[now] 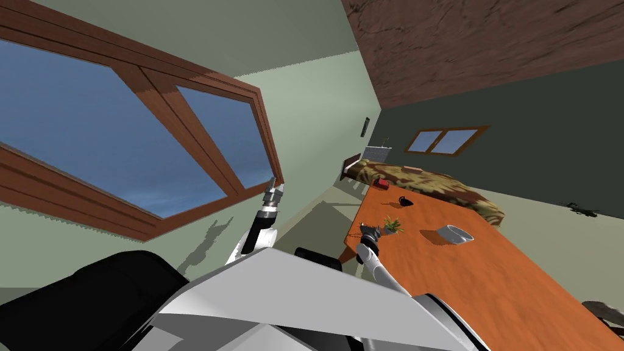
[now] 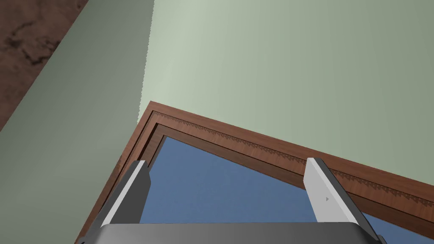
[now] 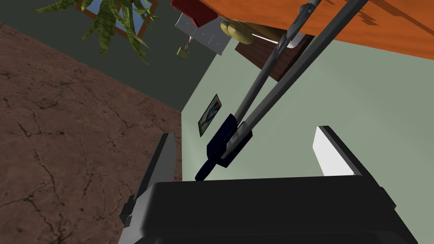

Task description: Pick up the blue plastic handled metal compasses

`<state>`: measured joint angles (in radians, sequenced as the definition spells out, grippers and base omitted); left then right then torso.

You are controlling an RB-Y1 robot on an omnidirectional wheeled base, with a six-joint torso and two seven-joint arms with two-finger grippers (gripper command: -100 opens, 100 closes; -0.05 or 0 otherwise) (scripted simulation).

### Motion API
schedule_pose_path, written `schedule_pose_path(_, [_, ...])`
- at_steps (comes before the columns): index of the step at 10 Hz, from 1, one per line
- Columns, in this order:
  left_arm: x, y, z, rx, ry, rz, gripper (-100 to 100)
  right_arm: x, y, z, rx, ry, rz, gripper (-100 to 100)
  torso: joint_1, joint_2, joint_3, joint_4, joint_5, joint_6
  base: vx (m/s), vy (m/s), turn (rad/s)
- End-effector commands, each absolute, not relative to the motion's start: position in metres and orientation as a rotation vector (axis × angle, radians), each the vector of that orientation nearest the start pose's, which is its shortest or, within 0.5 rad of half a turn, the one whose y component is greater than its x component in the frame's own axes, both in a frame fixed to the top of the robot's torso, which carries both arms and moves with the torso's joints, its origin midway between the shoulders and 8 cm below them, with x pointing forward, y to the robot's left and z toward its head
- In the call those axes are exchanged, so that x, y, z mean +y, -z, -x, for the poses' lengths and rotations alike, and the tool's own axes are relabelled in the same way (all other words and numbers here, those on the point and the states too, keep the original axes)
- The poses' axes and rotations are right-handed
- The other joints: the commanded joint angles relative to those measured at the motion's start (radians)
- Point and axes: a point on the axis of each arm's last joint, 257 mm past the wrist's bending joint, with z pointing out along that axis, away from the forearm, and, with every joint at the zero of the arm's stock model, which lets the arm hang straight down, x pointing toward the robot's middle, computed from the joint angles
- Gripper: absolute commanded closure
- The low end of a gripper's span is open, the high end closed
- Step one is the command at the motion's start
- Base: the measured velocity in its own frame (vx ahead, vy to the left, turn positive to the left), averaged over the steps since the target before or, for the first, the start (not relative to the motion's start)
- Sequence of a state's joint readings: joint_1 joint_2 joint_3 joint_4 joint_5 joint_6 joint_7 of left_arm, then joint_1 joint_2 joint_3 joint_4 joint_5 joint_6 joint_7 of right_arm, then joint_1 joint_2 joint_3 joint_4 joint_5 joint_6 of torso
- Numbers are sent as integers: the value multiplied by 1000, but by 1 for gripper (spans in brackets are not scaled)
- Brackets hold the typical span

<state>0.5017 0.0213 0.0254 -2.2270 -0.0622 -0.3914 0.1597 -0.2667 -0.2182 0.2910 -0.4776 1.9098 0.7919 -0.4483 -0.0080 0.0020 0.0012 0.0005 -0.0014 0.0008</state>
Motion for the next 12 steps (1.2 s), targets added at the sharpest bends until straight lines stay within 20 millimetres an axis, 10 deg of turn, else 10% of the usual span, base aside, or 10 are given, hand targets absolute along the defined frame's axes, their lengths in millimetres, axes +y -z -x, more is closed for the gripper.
schedule_pose_path(1, [288, 22, -369, 724, 1337, 807, 0, -419, 435, -455, 1849, 874, 26, -100, 0, 0, 0, 0, 0, 0, -82, -94, 288])
schedule_pose_path(12, [288, 23, -369, 724, 1337, 807, 0, -441, 430, -408, 1842, 1018, -191, -100, 5, -2, -1, 0, 1, 1, -55, -66, 197])
